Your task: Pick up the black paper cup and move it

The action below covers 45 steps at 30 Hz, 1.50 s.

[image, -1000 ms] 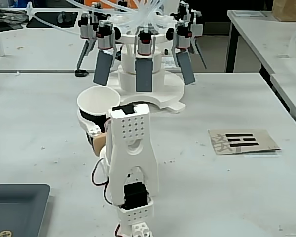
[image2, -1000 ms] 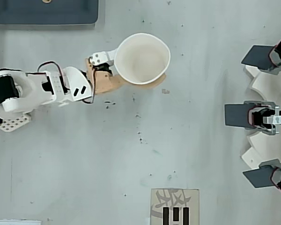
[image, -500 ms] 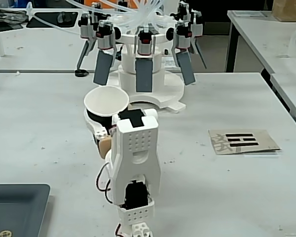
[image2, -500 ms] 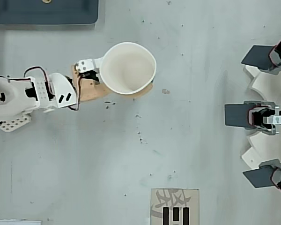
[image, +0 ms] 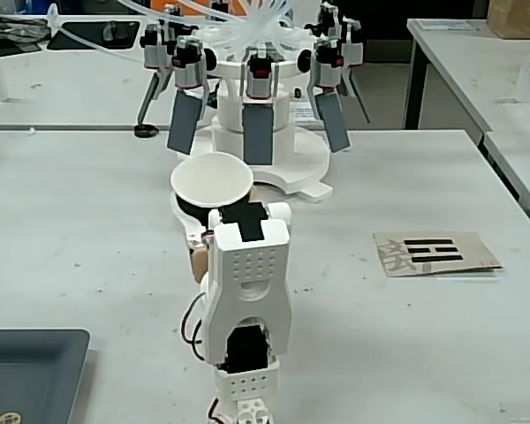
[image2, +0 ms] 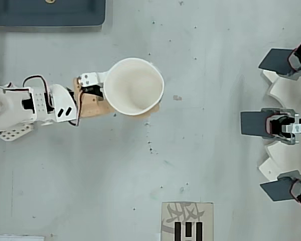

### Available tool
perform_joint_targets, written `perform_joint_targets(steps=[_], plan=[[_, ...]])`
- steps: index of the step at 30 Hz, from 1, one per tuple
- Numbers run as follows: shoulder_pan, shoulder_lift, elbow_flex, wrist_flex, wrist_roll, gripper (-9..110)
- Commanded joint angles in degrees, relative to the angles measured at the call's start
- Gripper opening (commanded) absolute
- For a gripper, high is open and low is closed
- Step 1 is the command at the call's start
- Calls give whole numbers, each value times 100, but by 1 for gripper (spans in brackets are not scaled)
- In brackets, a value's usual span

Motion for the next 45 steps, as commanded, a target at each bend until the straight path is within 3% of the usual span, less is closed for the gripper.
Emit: perform_joint_targets(steps=[1,14,34,45], plan=[[229,272,-114,167,88,11],[940,396,-1494,2048,396,13],[1125,-1512,-4729,3595,439,13],[1266,-2127,-5722,3999,431,13]])
